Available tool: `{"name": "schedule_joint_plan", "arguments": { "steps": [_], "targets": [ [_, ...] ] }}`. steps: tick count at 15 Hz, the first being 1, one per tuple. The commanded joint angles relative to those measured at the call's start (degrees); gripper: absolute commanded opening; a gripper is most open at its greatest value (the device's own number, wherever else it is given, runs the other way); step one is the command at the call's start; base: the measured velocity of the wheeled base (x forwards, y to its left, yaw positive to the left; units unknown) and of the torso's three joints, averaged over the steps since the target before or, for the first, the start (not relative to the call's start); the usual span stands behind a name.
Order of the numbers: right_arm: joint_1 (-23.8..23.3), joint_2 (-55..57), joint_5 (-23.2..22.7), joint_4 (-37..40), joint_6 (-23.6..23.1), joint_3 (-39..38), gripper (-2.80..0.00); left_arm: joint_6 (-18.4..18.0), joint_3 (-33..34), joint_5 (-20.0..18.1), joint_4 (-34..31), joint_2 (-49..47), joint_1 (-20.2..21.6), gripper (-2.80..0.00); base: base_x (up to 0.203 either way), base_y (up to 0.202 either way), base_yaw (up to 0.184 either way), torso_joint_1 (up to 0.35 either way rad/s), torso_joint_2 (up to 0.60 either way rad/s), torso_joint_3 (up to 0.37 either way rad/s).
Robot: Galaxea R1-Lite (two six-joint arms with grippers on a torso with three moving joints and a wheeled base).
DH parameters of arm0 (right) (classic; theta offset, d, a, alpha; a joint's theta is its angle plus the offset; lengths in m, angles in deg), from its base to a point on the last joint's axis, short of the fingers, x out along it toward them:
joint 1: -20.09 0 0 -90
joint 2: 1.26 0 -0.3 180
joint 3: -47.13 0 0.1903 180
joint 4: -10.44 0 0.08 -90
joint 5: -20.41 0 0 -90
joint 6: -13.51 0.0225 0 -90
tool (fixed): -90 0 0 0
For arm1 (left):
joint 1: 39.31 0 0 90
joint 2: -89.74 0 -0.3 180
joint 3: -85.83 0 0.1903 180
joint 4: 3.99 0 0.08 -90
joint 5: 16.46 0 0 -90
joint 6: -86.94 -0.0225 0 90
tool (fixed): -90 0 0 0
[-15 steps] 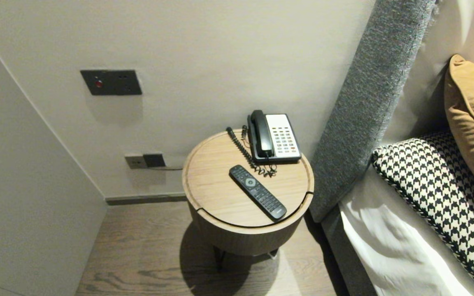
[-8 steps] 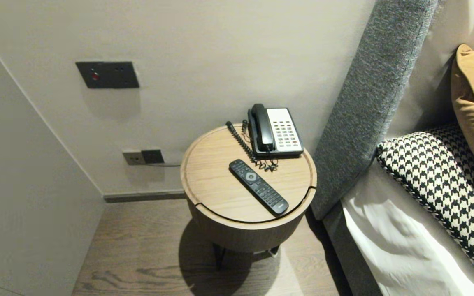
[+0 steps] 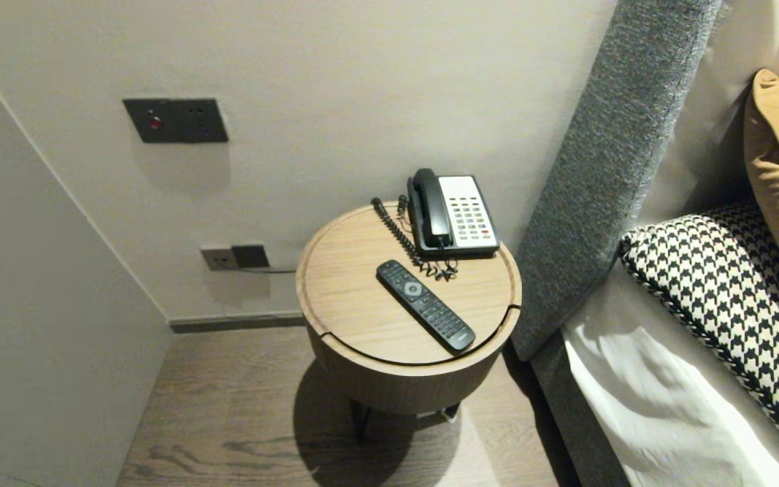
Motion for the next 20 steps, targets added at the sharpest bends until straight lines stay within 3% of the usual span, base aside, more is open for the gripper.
{"name": "schedule_joint_plan", "arguments": {
  "steps": [1,20],
  "targets": [
    [0.0,0.1,0.0,0.0,-0.1,0.1,-2.8,0.0,0.0,0.0,0.1,0.0,0.0,-2.8,0.0,0.0,0.0,0.0,0.0,0.0],
    [0.0,0.4,0.0,0.3,0.3,0.1,-2.8,0.0,0.0,0.0,0.0,0.0,0.0,-2.8,0.0,0.0,0.0,0.0,0.0,0.0]
  ]
}}
